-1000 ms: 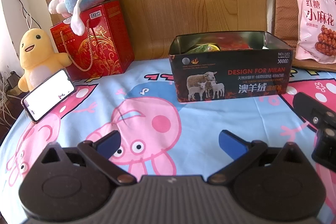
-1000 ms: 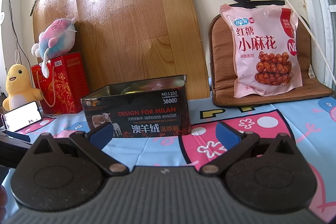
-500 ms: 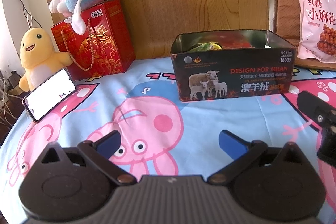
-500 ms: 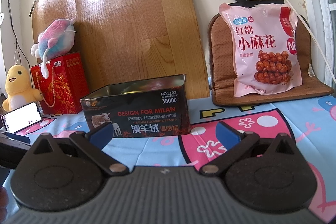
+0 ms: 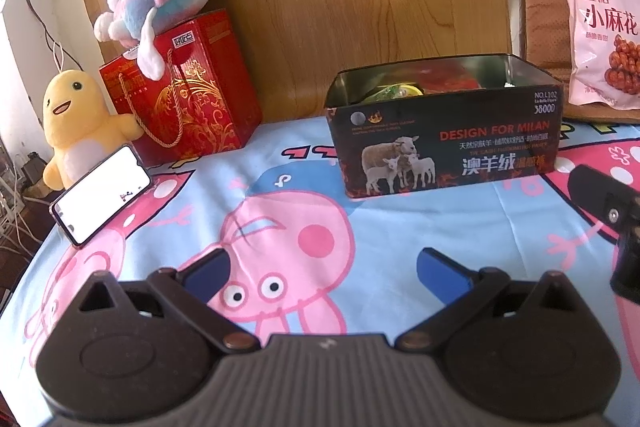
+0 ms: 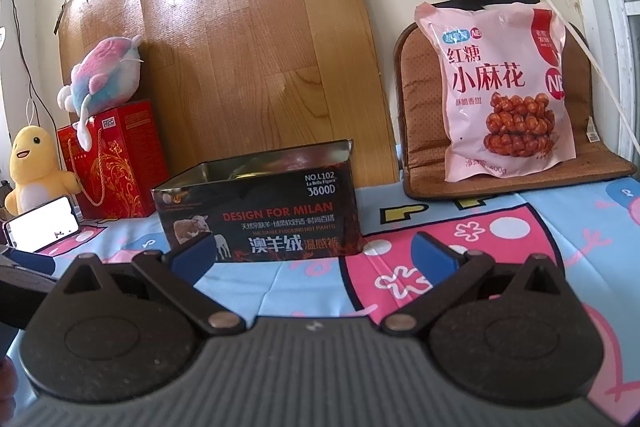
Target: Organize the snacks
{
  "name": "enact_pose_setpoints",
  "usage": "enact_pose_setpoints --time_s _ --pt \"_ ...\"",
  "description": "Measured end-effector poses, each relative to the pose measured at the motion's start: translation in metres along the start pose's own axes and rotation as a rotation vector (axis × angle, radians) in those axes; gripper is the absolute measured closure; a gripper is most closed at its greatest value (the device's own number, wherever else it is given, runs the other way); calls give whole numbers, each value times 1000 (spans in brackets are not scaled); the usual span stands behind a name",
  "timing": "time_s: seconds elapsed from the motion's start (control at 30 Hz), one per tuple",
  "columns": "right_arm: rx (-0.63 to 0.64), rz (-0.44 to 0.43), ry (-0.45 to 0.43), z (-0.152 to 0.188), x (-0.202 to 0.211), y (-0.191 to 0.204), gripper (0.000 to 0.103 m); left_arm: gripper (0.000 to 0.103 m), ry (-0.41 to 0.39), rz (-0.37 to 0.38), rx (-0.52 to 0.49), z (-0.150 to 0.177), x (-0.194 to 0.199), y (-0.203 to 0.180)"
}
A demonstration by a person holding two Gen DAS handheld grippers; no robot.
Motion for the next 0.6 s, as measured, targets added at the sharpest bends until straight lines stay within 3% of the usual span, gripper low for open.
enact_pose_setpoints --time_s 0.6 --pt "-1 -1 1 0 0 0 0 0 12 14 -12 4 -2 -3"
Point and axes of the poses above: each gripper's, at about its wrist camera, not at the fingertips, and x roughly against the way its jaws point, y to its left, z to its underside, the point moved 3 cm from there along -x, roughly the way its jaws point, and after that the axes turned 8 degrees about y, right-handed, at the moved point
